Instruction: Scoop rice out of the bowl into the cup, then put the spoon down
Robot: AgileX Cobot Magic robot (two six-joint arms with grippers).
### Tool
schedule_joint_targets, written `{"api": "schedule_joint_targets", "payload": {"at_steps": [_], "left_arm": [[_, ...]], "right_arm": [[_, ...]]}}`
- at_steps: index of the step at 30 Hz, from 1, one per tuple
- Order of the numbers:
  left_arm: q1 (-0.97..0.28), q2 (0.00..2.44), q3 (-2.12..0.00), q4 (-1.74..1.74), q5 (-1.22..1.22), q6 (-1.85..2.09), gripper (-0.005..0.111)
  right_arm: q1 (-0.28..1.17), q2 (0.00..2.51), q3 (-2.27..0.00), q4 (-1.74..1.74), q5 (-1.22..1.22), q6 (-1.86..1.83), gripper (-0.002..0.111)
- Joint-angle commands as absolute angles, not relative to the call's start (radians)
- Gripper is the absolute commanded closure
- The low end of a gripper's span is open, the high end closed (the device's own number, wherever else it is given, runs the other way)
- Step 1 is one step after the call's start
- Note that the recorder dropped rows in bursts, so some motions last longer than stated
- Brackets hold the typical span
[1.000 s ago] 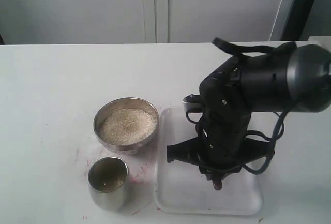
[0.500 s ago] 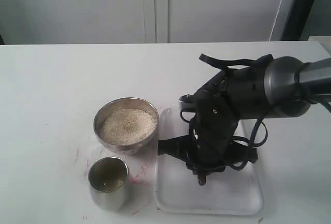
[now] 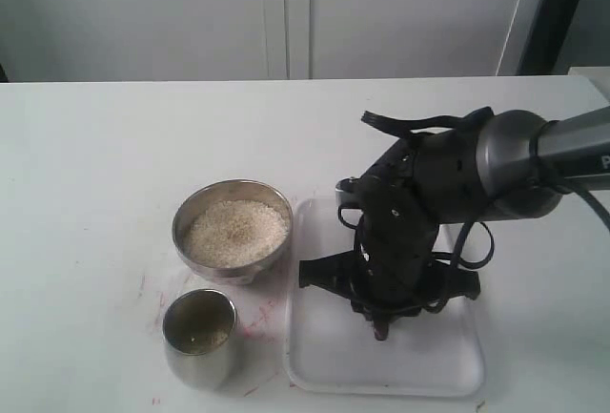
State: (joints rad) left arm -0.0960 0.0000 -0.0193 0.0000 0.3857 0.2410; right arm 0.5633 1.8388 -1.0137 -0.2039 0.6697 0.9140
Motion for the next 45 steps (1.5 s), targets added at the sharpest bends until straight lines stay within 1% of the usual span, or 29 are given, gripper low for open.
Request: {"api": "schedule_joint_targets", "payload": {"at_steps": [1,3,6,10,15,19,26,28,30,33,36,39,43,45], "left_arm": [[-0.103,0.000,-0.010,-0.006,0.434,0.235,0.092],[-0.103,0.000,-0.010,-0.006,0.434,0.235,0.092],[-0.103,0.000,-0.010,-0.006,0.434,0.235,0.092],[-0.103,0.000,-0.010,-0.006,0.434,0.235,0.092],[-0.103,0.000,-0.010,-0.006,0.434,0.235,0.092],[-0.103,0.000,-0.010,-0.006,0.434,0.235,0.092],[-0.103,0.000,-0.010,-0.006,0.434,0.235,0.092],[-0.103,0.000,-0.010,-0.006,0.434,0.235,0.092],[-0.103,0.000,-0.010,-0.006,0.434,0.235,0.092],[-0.103,0.000,-0.010,-0.006,0.434,0.235,0.092],[-0.103,0.000,-0.010,-0.006,0.434,0.235,0.092],[-0.103,0.000,-0.010,-0.006,0.434,0.235,0.092],[-0.103,0.000,-0.010,-0.006,0.434,0.235,0.092],[-0.103,0.000,-0.010,-0.006,0.434,0.235,0.092]], "right_arm": [[0.556,1.839,-1.017,-0.226,0.672,0.920,0.107],[0.556,1.839,-1.017,-0.226,0.674,0.920,0.103],[0.556,1.839,-1.017,-0.226,0.683,0.920,0.093],[0.556,1.839,-1.017,-0.226,0.685,0.920,0.085],[0.556,1.815,-1.017,-0.226,0.689,0.918,0.085],[0.556,1.751,-1.017,-0.231,0.701,0.916,0.085],[0.558,1.545,-1.017,-0.245,0.813,0.828,0.085],[0.569,1.466,-1.017,-0.248,0.873,0.750,0.085],[0.597,1.386,-1.017,-0.253,0.966,0.664,0.085],[0.661,1.267,-0.998,-0.287,1.106,0.653,0.085],[0.740,1.133,-0.954,-0.288,1.167,0.657,0.087],[0.809,0.976,-0.897,-0.239,1.169,0.682,0.094],[0.873,0.788,-0.829,-0.154,1.133,0.684,0.107],[0.881,0.704,-0.802,-0.150,1.111,0.684,0.108]]}}
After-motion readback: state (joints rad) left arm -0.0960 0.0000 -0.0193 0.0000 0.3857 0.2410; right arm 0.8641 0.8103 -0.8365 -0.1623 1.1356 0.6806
